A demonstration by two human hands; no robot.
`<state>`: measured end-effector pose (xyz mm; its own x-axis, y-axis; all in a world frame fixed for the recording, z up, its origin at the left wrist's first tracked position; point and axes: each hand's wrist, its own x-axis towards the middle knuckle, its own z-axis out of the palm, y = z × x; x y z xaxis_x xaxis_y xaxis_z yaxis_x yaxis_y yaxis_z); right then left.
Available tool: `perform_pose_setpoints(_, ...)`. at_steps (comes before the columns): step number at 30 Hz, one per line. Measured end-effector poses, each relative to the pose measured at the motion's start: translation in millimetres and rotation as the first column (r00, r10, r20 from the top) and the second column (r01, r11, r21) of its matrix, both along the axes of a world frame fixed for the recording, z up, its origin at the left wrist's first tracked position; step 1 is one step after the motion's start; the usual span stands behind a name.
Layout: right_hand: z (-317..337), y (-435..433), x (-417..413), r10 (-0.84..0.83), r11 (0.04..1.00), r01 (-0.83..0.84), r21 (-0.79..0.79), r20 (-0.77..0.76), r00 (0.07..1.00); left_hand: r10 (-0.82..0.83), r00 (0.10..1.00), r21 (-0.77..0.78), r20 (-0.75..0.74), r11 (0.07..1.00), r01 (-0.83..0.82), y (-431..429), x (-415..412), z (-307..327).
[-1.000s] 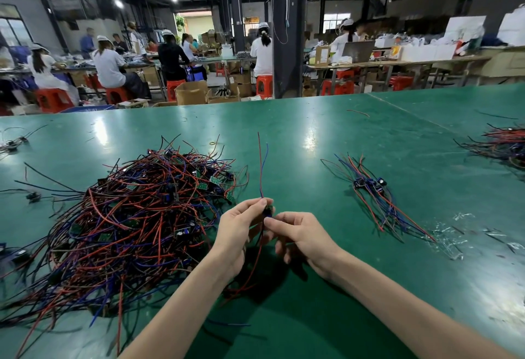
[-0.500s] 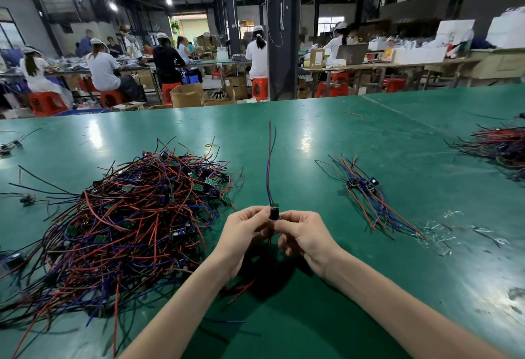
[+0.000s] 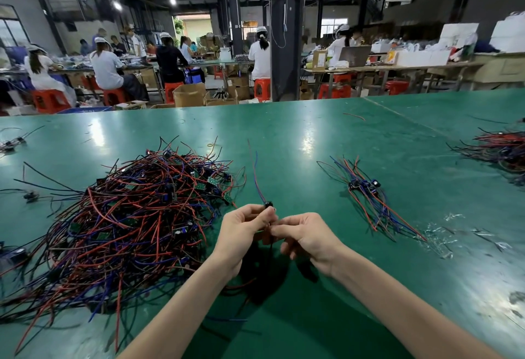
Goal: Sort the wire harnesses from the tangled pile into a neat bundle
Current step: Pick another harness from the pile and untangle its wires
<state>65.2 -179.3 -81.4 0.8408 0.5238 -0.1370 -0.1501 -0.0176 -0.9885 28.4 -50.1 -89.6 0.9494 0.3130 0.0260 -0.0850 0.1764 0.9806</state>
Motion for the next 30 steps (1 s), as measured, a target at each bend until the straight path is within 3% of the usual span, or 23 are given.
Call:
perform_pose_setpoints(6,1.2,2.5,-8.3,0.07,0.997,-0.069,-0.025,0.058,0.996,0.034,0.999,0.065,-0.015,0.997,-0.032,7.1,0.3,4.3)
perform_pose_setpoints(17,2.3,3.1,-8.6,0.018,1.0,-0.016,-0.022,0.056,0.998,-0.044,0.999,-0.058,-0.013,0.997,0.043,8.0,0.9,6.9)
perform_pose_setpoints(24,3.6,0.1,-3.6,0.027,1.0,-0.027,-0.003,-0.085,0.996,-0.035,0.999,-0.019,-0.008,0.999,0.035,7.6,-0.6,7.1)
perform_pose_setpoints(30,8.3,-5.6,2.0,0.105,0.994,-0.102,0.027,-0.266,0.958,-0.097,0.995,-0.088,-0.027,0.992,0.094,7.8,-0.8,11.5)
